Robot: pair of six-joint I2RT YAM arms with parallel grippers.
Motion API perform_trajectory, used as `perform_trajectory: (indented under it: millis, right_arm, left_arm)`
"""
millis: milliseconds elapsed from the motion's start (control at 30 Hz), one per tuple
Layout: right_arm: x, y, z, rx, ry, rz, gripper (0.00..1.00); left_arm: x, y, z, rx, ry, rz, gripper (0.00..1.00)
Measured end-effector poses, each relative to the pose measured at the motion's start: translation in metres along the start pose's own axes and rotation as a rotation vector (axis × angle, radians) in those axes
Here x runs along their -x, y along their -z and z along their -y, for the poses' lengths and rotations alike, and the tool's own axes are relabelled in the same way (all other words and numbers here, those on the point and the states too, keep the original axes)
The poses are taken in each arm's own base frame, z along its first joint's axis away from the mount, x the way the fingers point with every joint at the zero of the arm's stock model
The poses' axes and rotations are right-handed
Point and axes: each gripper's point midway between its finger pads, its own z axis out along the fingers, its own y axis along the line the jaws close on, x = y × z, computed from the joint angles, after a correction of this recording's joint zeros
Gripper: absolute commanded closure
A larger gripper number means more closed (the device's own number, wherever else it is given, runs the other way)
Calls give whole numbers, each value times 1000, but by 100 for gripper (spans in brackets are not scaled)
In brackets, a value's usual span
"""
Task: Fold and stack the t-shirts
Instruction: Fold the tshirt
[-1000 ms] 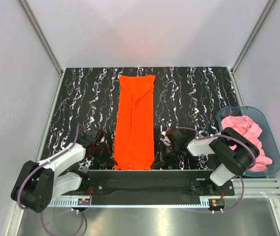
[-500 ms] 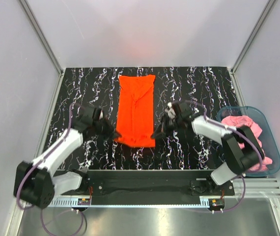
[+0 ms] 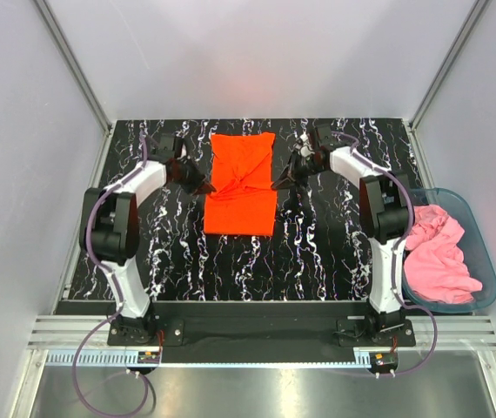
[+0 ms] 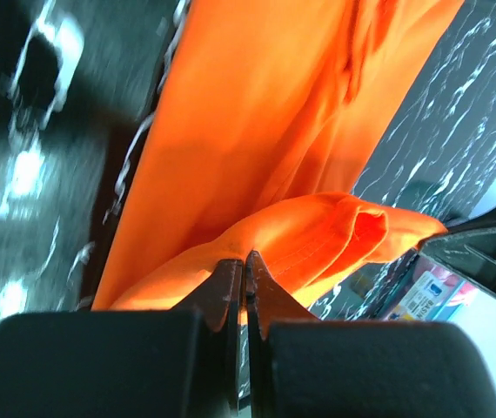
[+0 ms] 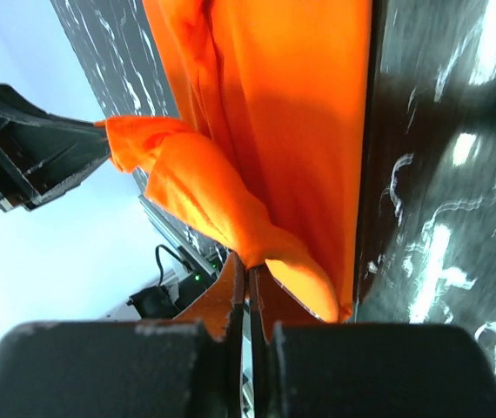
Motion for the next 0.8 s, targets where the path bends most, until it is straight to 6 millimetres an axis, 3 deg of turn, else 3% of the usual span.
perform_trajectory:
  millis: [267,433,633,733,800]
  right_arm:
    - [25,-11,5,29,-14,-48,100]
    - [26,-19,11,38,-32,-85,100]
    - [25,-24,14,46,-45,-112,100]
    - [29,-27,15,47,-44,-112,91]
    - [34,-30,17,46,-46,-110,74]
  left_arm:
    - [29,-18,17,-48,-30,-8,100]
    - [32,-25,11,-46,-21,-26,97]
    - [36,-32,-3,-23,1,-37,87]
    - [39,-35,-5,-23,-6,-42,71]
    - [43,-37,-5,-23,-27,-44,64]
